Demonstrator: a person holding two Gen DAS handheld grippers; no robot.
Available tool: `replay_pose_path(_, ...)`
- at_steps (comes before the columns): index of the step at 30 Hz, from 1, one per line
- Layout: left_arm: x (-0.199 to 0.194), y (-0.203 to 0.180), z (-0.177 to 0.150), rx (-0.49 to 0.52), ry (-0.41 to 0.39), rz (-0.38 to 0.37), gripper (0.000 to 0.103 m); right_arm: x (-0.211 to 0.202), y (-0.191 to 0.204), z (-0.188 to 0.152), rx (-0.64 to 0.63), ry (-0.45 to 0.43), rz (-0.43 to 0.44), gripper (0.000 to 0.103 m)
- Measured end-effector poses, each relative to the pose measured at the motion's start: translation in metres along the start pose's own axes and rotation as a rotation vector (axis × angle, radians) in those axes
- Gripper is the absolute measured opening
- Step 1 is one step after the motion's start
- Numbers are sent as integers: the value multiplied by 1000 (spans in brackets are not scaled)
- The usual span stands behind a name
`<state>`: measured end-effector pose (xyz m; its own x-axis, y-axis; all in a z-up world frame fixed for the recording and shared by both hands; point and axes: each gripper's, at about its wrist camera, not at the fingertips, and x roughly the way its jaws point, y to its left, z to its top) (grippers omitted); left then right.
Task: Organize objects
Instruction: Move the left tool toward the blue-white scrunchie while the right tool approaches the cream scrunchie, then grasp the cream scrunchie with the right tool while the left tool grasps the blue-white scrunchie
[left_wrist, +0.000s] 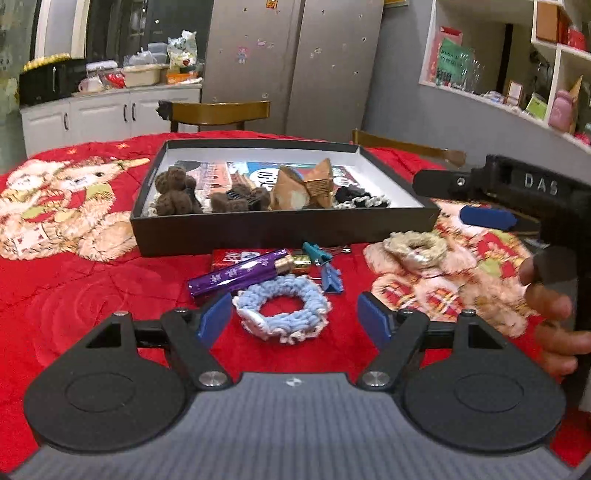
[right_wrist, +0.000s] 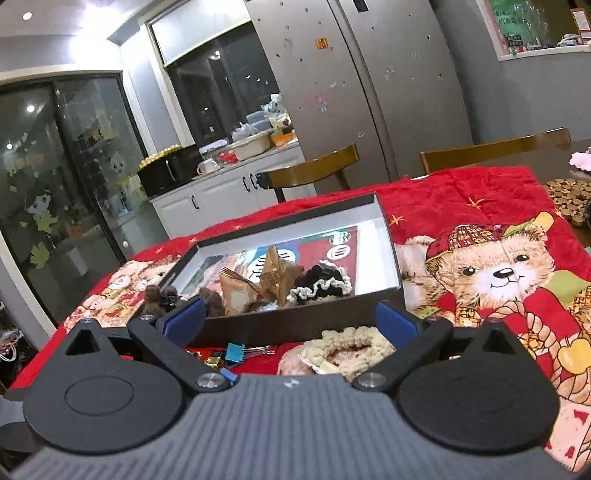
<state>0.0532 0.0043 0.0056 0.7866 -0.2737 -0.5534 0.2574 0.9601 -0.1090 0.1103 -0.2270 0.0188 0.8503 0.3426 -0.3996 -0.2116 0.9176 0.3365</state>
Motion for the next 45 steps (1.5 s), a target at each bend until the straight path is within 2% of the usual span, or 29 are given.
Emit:
replay_pose_path(9,9,-12,-1,45,29,48,79,24,-12,-6,19,114,-68,101)
replay_pose_path(14,16,-10,2,36,38,72,79,37,-26,-13,82,182,-109,100)
replay_pose_path(18,25,-7,6,17,60,92,79,38,-27,-13,73,180,-112,99)
replay_pose_path(21,30,-11,7,47,66,121,79,39,-22,-17,38,177,-125,100)
replay_pose_path(25,30,-11,6,57,57,121,73,41,-13,-21,-21,173,-145,92)
replay_pose_path(32,24,-15,2,96,43,131,65,42,0,-26,-100,174,-148,89)
replay_pose_path(38,22,-14,1,90,39,132,59,39,-6,-26,-58,148,-145,86)
replay_pose_path(45,22,-11,0,64,40,134,59,39,-8,-26,-42,140,-135,81)
